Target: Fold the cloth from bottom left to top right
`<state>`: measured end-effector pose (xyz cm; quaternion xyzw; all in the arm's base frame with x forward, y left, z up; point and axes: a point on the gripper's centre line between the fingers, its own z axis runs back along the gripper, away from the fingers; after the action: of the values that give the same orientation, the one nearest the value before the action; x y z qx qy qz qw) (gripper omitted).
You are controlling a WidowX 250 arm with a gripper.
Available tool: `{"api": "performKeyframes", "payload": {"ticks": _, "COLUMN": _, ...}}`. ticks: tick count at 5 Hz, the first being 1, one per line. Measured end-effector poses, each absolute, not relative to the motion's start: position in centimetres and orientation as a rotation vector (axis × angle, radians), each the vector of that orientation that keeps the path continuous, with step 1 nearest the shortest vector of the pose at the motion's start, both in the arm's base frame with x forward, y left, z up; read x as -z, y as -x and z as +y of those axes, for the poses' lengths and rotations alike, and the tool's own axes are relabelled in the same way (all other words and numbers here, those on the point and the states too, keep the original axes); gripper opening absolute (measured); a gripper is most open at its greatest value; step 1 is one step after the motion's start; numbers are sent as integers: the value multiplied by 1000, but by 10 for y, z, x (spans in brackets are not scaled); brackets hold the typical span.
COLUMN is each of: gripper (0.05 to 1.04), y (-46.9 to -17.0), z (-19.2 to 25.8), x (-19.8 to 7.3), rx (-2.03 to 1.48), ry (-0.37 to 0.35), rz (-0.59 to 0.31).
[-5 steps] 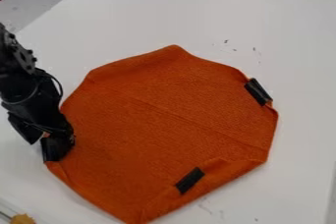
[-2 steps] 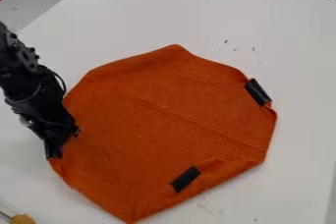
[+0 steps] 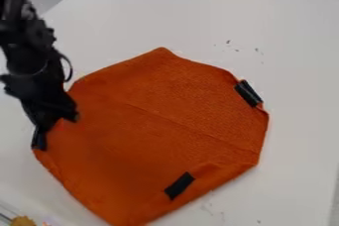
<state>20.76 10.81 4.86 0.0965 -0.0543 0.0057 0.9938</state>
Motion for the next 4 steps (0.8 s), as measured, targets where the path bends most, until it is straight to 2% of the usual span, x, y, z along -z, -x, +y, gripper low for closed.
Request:
{"api": "performKeyframes", "payload": {"ticks": 1, "gripper": 62, "y": -229, "z": 99, "x": -58, "rx": 27, "ry": -219, "rz": -76}}
{"api": "performKeyframes", "payload": {"ticks": 3, "gripper": 62, "y": -285, "z": 74, "x": -53, "rx": 92, "ry": -169, "rz": -71}}
{"api": "performKeyframes", "payload": {"ticks": 4, "gripper": 62, "y": -314, "z": 58, "x": -40, "rx": 115, "ry": -130, "rz": -73}}
